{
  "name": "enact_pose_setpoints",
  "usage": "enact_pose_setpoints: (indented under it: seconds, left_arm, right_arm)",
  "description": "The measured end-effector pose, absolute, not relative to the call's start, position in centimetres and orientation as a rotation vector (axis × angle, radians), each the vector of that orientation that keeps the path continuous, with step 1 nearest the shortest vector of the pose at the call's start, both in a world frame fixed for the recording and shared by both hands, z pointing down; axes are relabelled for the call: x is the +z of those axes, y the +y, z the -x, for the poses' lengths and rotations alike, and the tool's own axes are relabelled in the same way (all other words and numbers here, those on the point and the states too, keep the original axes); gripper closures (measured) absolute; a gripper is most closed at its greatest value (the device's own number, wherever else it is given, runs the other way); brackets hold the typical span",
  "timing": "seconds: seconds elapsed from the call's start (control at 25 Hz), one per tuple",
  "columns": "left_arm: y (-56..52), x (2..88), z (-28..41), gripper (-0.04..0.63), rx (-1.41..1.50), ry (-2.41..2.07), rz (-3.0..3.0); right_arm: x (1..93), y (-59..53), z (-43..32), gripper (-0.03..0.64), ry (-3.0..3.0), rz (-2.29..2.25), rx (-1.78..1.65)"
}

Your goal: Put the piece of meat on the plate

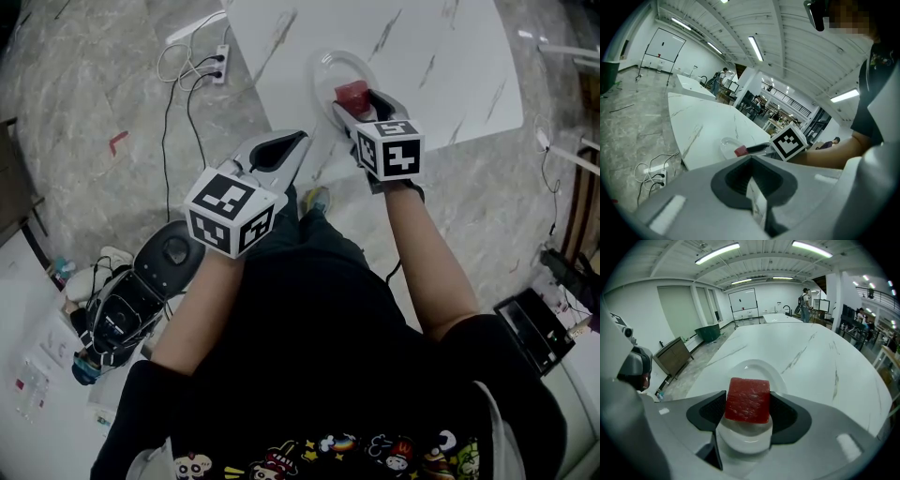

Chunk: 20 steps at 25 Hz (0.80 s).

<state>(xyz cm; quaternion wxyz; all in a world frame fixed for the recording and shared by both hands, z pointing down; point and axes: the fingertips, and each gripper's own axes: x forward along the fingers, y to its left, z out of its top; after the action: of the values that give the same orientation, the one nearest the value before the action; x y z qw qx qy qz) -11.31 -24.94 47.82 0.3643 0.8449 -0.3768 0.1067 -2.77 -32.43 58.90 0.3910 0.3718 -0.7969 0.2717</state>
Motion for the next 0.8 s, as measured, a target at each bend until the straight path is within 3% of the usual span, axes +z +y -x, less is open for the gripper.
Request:
enact_pose_setpoints:
  seconds: [0.8]
  left_arm:
    - [-25.26,47.98,12.10,0.595,0.229,-0.971,-2.163]
  right_arm:
    - [59.95,-32.42,3.45,0.299,-1.861,-0.840,0.677]
